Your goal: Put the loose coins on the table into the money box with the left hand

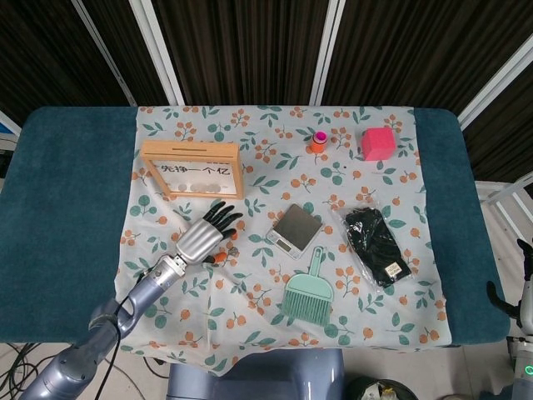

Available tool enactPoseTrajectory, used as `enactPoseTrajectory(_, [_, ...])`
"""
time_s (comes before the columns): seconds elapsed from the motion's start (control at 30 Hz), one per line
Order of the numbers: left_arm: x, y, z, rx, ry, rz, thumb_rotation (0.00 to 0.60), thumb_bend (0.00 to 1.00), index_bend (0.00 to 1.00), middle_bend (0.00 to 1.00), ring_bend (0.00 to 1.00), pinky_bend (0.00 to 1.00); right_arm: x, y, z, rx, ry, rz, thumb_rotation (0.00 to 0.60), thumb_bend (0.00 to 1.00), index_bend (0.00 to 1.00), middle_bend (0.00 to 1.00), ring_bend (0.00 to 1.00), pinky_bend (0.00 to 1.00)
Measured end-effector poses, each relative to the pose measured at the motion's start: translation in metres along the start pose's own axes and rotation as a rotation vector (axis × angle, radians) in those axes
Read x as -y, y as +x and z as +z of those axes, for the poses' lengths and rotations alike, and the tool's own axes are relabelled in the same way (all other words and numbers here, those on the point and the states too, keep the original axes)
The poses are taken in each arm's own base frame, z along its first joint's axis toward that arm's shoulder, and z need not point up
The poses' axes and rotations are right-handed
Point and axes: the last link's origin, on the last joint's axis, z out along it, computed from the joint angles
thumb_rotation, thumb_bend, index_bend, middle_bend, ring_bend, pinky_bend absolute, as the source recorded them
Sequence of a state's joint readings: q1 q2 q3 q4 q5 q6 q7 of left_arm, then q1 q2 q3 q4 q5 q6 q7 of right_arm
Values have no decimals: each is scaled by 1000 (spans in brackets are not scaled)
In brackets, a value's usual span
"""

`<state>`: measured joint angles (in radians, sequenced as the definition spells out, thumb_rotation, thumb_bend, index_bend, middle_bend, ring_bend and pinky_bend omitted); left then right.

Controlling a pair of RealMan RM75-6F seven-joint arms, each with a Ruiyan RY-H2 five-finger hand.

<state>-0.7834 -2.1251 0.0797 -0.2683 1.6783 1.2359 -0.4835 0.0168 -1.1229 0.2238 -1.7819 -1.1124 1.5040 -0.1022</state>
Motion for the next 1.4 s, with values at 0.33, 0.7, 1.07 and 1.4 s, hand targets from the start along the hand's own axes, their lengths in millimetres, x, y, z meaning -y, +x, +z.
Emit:
enactPoseTrajectory(0.33, [1, -4, -7, 19, -5, -2, 600, 136, 375, 105, 0, 0, 0, 0, 0, 3, -2, 5, 600, 395, 141, 28, 50, 0])
enactPoseTrajectory(0.7, [-9, -6, -3, 20, -44, 5, 600, 137, 346, 105, 0, 0, 0, 0, 0, 10, -6, 10, 600, 395, 141, 28, 50, 0])
enactPoseTrajectory(1.07, [-12, -8, -2, 33, -57, 2, 600, 309, 470, 114, 0, 0, 0, -1, 0, 20, -10, 22, 600, 394, 141, 32, 50, 0])
enactPoseTrajectory(1.4, [-16, -13, 0, 48, -54, 8, 600, 414, 460, 114, 0, 0, 0, 0, 1, 14, -9, 23, 600, 395, 141, 31, 50, 0])
